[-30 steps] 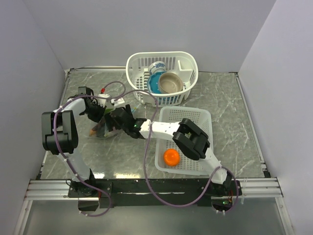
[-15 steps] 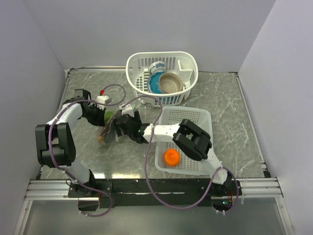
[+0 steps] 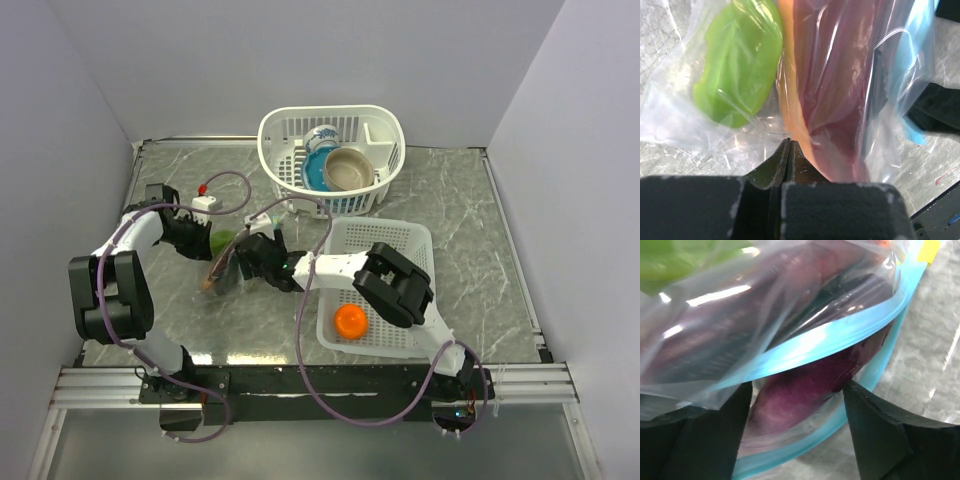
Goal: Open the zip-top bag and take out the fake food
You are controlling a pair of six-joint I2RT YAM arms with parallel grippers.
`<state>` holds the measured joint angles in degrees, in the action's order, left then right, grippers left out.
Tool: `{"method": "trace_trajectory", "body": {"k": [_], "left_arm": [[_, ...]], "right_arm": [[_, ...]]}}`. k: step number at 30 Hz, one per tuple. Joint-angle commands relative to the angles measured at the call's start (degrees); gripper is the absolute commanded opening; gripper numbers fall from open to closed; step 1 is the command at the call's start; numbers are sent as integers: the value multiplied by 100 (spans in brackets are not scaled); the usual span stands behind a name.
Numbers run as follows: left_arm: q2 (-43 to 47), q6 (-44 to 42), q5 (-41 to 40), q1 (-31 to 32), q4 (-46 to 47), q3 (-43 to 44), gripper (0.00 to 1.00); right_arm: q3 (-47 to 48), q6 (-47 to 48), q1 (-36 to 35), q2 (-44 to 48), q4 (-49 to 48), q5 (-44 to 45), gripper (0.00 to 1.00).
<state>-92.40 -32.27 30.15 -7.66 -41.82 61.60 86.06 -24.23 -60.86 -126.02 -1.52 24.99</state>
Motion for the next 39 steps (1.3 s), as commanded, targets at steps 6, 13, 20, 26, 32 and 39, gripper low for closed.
{"method": "trace_trajectory", "body": {"k": [6,13,20,26,32,39], "left_arm": [[-225,10,-211,-16,394,36,1],[-480,81,-685,-33,930,-131,1],[-656,107,-774,-236,983,45,1],[-472,89,-809,-289,860,220,1],[-191,282,-485,-297,526,633,1],[46,283,-475,-289,368,756,1]], "right_arm": [[-492,76,22,902,319,225,45],[-1442,-73,-5,2229,241,226,28],[-2436,-565,-14,3083,-16,-30,19],[-2716,-715,135,3661,460,630,13],[-2673,-610,329,3829,320,673,8],[-2858,-547,627,4796,281,1735,9]]}}
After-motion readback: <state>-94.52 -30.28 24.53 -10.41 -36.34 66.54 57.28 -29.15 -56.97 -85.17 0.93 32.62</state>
